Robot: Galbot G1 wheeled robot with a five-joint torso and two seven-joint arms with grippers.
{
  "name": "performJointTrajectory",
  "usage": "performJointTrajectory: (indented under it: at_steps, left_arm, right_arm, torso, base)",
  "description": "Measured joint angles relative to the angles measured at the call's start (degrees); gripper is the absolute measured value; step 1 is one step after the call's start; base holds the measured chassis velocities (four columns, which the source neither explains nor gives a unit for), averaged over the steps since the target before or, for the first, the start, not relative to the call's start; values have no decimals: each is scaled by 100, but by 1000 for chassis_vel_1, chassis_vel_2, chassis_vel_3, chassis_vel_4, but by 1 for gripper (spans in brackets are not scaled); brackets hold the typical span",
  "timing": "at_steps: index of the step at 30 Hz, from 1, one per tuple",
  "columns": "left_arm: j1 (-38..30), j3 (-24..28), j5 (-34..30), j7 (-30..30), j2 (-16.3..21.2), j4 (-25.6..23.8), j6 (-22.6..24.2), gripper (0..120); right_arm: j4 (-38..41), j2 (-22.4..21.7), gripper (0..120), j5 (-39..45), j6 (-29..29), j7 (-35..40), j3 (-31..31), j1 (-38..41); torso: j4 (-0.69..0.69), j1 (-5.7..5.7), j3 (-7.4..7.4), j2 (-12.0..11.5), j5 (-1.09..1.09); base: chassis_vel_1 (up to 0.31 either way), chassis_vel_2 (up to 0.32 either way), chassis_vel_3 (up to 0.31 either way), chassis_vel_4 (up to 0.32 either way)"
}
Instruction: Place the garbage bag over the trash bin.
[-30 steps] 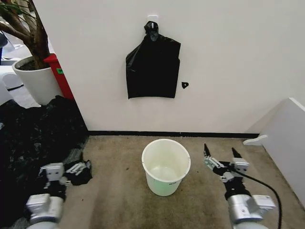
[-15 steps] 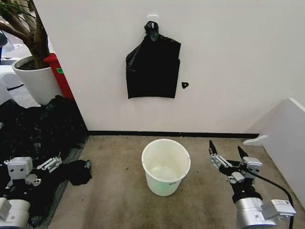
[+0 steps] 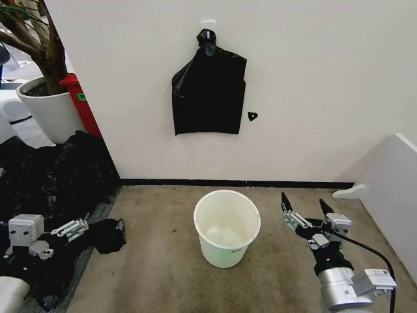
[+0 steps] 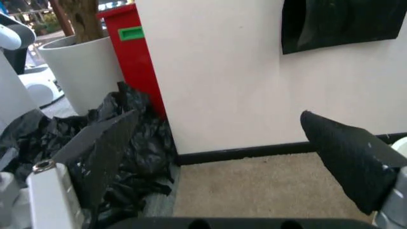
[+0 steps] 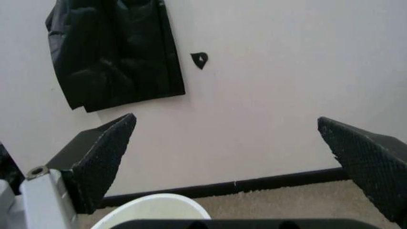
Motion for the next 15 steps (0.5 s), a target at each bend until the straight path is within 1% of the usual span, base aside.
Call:
performJointTrajectory:
  at_steps: [10, 12, 13, 14, 15]
  left_arm:
    - [13, -15, -23, 5, 8, 17, -3, 100]
    - [11, -16, -26, 5, 5, 20, -13, 100]
    - [10, -15, -25, 5, 5, 21, -27, 100]
    - [10, -15, -25, 5, 5, 21, -27, 100]
    - [-10, 24, 10, -13, -12, 22, -86, 100]
  right_arm:
    - [40, -18, 100, 63, -85, 21, -16, 3]
    - [74, -124, 100, 420, -188, 151, -33, 70]
    - [76, -256, 100, 734, -280, 283, -26, 163]
    - [76, -256, 100, 734, -280, 283, -26, 163]
    - [70, -418, 100, 1057, -348, 396, 2, 276]
  torso:
    - [0, 0, 0, 0, 0]
    - [-1, 0, 0, -2, 0]
    - [-1, 0, 0, -2, 1]
    - [-1, 0, 0, -2, 1]
    - [0, 0, 0, -2, 1]
  base:
    - [0, 0, 0, 0]
    - [0, 0, 0, 0]
    - [0, 0, 0, 0]
    - [0, 0, 0, 0]
    - [0, 0, 0, 0]
